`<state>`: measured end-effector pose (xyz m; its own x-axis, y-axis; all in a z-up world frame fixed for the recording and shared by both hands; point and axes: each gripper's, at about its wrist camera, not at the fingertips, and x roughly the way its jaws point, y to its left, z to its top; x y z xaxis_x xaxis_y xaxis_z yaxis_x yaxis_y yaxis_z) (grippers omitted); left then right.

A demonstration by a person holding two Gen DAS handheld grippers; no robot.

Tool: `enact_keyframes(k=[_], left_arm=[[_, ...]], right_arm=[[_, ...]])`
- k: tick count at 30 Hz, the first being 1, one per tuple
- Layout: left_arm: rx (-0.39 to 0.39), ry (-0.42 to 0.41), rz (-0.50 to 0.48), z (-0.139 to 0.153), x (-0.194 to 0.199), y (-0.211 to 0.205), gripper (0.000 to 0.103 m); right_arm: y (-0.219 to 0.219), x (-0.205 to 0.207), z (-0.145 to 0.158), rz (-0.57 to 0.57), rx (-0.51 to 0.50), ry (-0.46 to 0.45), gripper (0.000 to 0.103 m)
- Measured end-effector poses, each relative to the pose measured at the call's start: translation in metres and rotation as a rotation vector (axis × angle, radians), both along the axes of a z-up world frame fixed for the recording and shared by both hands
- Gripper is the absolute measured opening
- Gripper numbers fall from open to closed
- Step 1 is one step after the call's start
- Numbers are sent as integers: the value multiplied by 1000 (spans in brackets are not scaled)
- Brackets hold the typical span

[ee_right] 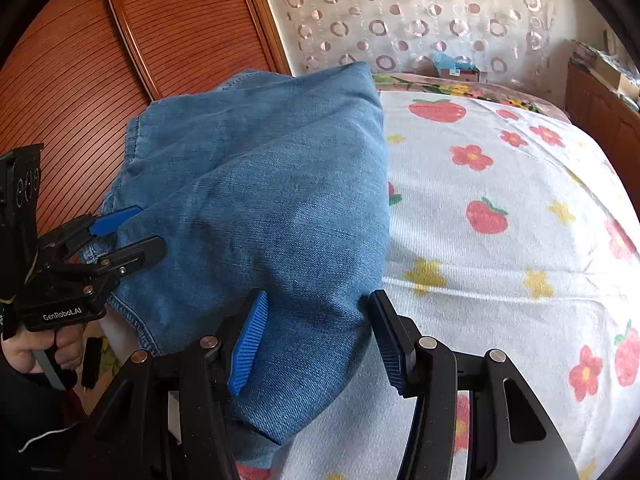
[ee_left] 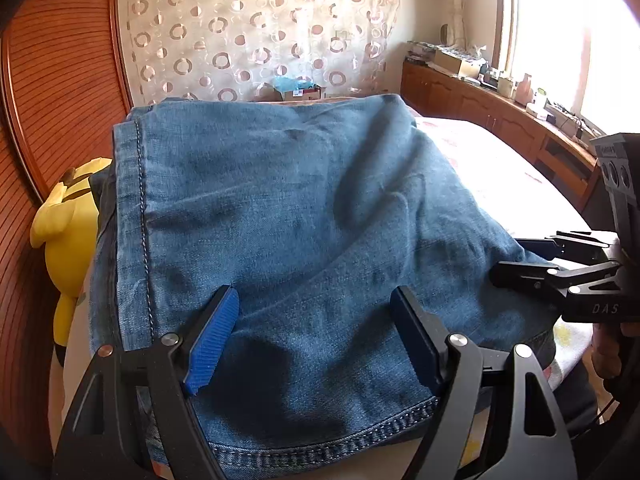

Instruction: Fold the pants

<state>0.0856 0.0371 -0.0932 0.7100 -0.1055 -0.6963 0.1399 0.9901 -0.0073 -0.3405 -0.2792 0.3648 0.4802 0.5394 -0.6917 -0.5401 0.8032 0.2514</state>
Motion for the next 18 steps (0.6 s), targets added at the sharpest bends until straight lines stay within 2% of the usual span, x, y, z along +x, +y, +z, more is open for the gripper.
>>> enact_keyframes(k=[7,9,12,13,18], left_arm=[[-8,1,2,-2,0,2,79],[-9,2,2,-2,0,2,79],[-17,3,1,-1,0,3,79],[-20,3,3,0,0,3,79],[-54,-42,24,21,-10,21,79]], right_arm=[[7,-9,-15,3,48,6,54],[5,-9,-17,17,82,27,43],[1,-9,-13,33,119,33,18],[-2,-10,-8,32,143,25,13],[0,-23,26,32,170,-65,10]])
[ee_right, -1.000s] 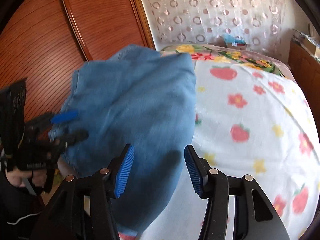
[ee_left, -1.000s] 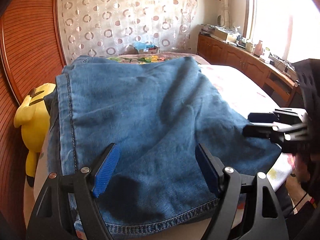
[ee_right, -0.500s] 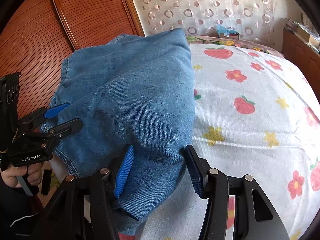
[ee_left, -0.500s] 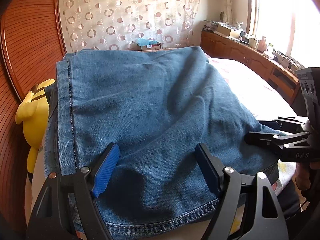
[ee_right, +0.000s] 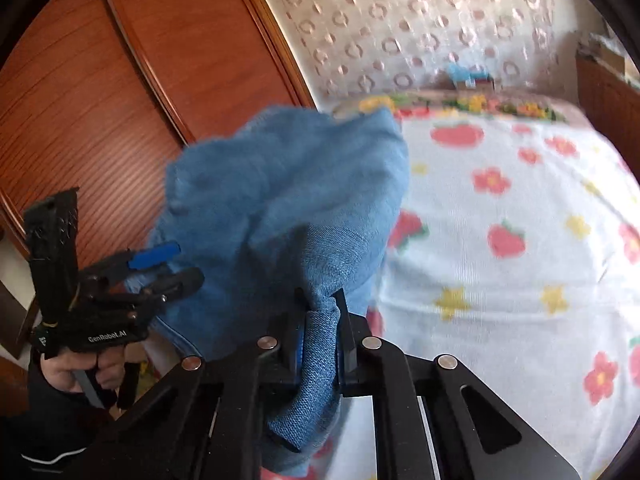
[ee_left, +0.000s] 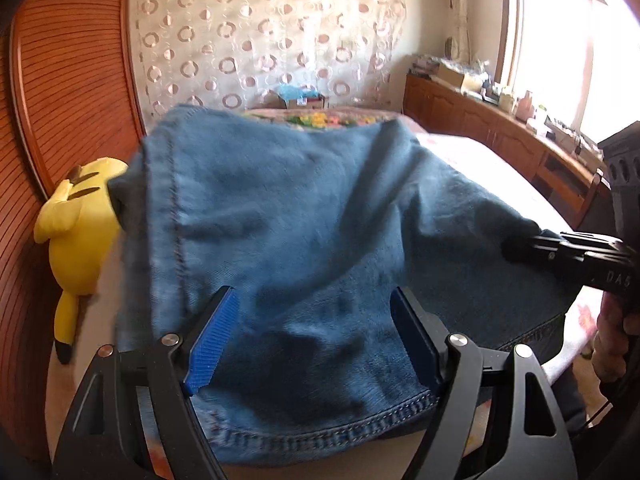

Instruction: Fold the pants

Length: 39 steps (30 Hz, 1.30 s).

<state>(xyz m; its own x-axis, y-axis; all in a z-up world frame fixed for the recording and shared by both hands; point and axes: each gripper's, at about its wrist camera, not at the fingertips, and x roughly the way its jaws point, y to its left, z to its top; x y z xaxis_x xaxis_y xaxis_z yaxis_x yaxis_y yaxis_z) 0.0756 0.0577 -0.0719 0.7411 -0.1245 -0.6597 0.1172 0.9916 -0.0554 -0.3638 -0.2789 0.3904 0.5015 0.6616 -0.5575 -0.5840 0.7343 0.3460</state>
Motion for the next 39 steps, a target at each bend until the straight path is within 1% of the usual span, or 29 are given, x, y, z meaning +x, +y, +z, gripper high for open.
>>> enact_keyframes(k=[3,6,11,13,17,20,22,23,25,27,29,31,32,34,36,39], left_arm=[[-6,-32,32,14,-7,16,79],[-16,-59,66,23,-15,36,79],[-21,-92,145,34,-28,75,79],[-21,-97,181,34,-33,90,79],[-22,-103,247,34,-42,120,79],[-20,-105,288,34,-49,139,79],[-18,-106,313,34,-52,149,79],[-19,-106,326,33,-52,153,79],[-16,-103,344,32,-55,159,79],[-11,-99,357,30,-56,163,79],[-8,-98,361,29,-55,163,79],[-10,-100,358,29,-55,163,79],[-10,-101,356,29,-56,163,79],[-10,-107,347,30,-57,159,79],[-9,-111,336,31,-57,155,79],[-14,-117,308,33,-53,145,79]], right_arm=[[7,-6,18,17,23,-38,10],[23,-8,36,54,40,-73,9],[66,-11,56,151,74,-117,9],[89,-13,57,199,81,-124,9],[143,-21,50,318,67,-115,9],[177,-29,34,404,47,-79,9],[197,-35,14,458,21,-32,9],[206,-37,0,479,0,7,9],[215,-38,-22,508,-42,48,9],[215,-40,-30,513,-54,63,9],[210,-43,-25,522,-53,58,14],[202,-49,-12,527,-71,8,24],[195,-54,-4,521,-77,-28,27],[175,-64,11,490,-80,-105,40],[150,-70,25,445,-60,-168,41],[120,-61,33,345,-66,-205,41]])
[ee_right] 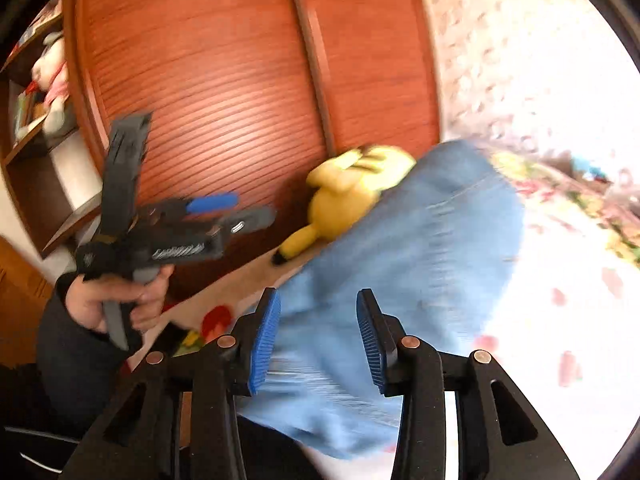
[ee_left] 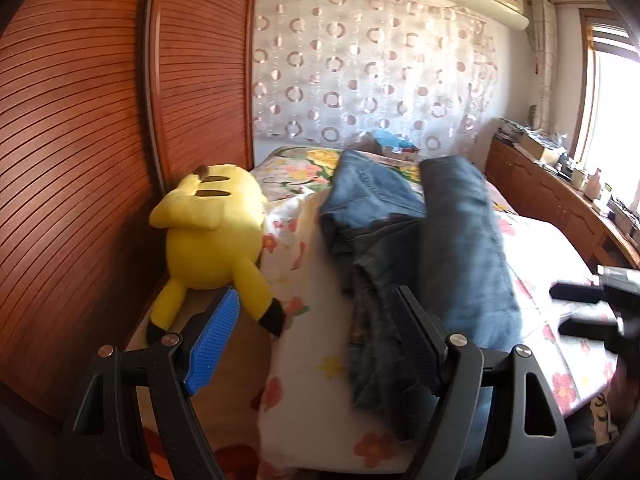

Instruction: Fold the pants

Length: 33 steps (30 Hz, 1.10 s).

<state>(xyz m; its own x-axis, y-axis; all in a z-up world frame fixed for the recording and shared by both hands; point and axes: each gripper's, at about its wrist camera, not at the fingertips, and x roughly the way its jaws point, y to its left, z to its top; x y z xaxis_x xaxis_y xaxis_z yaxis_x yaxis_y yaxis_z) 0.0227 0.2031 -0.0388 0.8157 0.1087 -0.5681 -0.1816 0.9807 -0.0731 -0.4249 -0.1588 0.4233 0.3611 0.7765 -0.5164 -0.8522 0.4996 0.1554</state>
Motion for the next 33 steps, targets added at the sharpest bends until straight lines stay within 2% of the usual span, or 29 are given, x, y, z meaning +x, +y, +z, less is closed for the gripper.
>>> enact_keyframes(k=[3,4,6,7,11,14,18,23,24,25,27,33], left_arm=[[0,-4,-41,3,8,-12,79],[5,-4,-52,4,11,-17,79],[12,4,-82,4,21,-25,79],[16,11,-89,5,26,-28,79],[36,26,-124,5,46,-41,79],[48,41,-140,3,56,-48,79],[57,67,-156,-5,62,-52,79],[56,107,-126,-20,68,-46,79],[57,124,-119,-25,70,-45,79],[54,139,-117,-30,72,-44,79],[46,158,-117,-39,74,-41,79],[48,166,-117,-45,73,-41,79]], right_arm=[[-15,11,-2,-94,-36,-58,42],[-12,12,-2,-112,-43,-61,46],[-8,22,-9,-138,-59,-26,52],[7,22,-9,-147,-68,-18,53],[16,57,-20,-177,-89,3,53],[27,81,-18,-154,-91,63,53],[56,89,-14,-120,-98,71,54],[58,100,-11,-117,-110,82,54],[54,102,-11,-124,-108,85,59],[47,111,-15,-139,-104,89,68],[41,123,-24,-158,-96,114,74],[39,140,-38,-87,1,239,76]])
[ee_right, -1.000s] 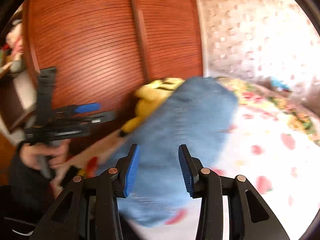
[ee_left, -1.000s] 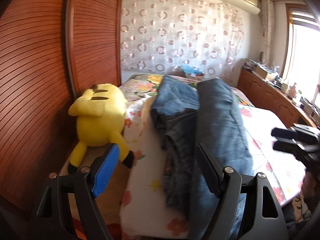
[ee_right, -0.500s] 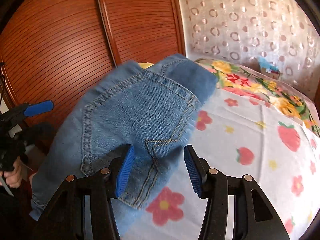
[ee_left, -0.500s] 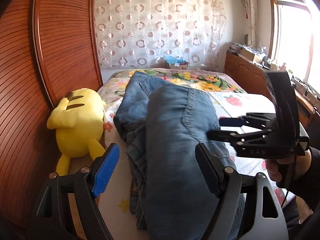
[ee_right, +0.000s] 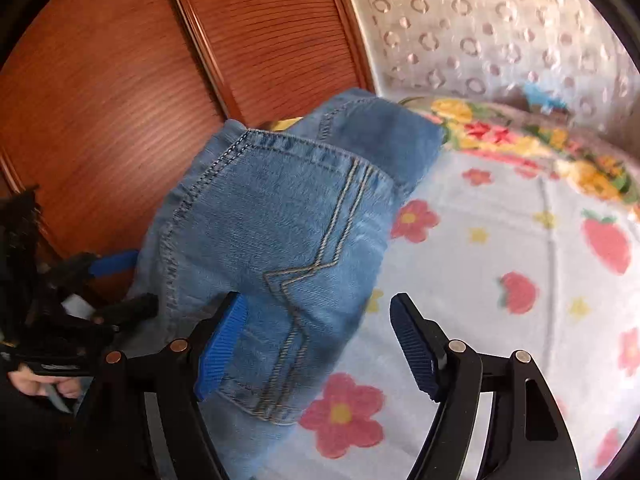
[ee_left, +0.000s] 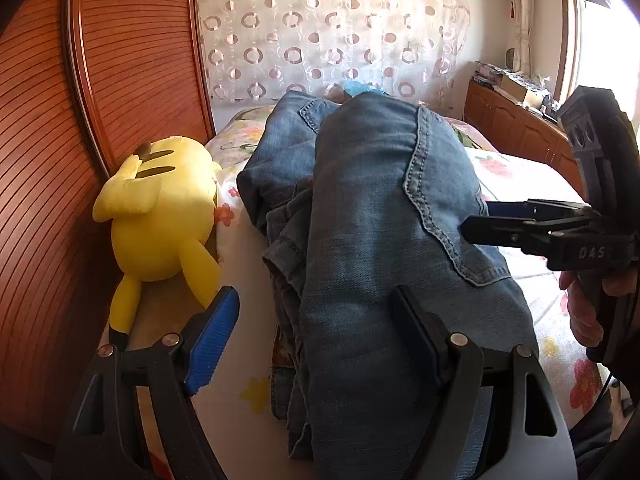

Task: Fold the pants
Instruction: 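Grasp the jeans back pocket end with the right tool and lift it, then fold the lifted jeans end over the stack with the right tool and release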

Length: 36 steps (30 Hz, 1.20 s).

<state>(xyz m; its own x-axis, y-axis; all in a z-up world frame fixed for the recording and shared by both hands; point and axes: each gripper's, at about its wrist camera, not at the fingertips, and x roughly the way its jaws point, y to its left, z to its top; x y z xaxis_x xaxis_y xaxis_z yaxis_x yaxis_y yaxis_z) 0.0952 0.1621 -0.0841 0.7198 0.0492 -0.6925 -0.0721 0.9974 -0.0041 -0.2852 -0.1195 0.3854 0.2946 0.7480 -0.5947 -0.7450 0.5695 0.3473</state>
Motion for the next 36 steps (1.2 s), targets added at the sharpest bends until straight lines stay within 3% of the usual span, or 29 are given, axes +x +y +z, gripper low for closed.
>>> enact_keyframes(k=[6,14,17,19,21,24,30,36], left_arm=[[12,6,0,-2,2,0,79],[2,13,-1,-6,3,1,79],[-6,10,-2,-6,2,2,79],[-29,7,-16,-6,0,2,69],[-50,0,-30,-4,-5,1,62],[-61,-30,-30,4,-14,0,57],[-98,-127,14,31,-32,13,55],[-126,-250,81,80,-45,40,54]], right_arm=[[6,16,-15,13,34,70,82],[10,33,-35,88,98,213,81],[11,31,-30,120,100,203,63],[8,31,-25,127,93,189,43],[2,27,-14,153,112,173,28],[3,8,14,182,82,76,22],[19,-10,71,238,90,-8,20],[64,-5,131,337,74,-59,19]])
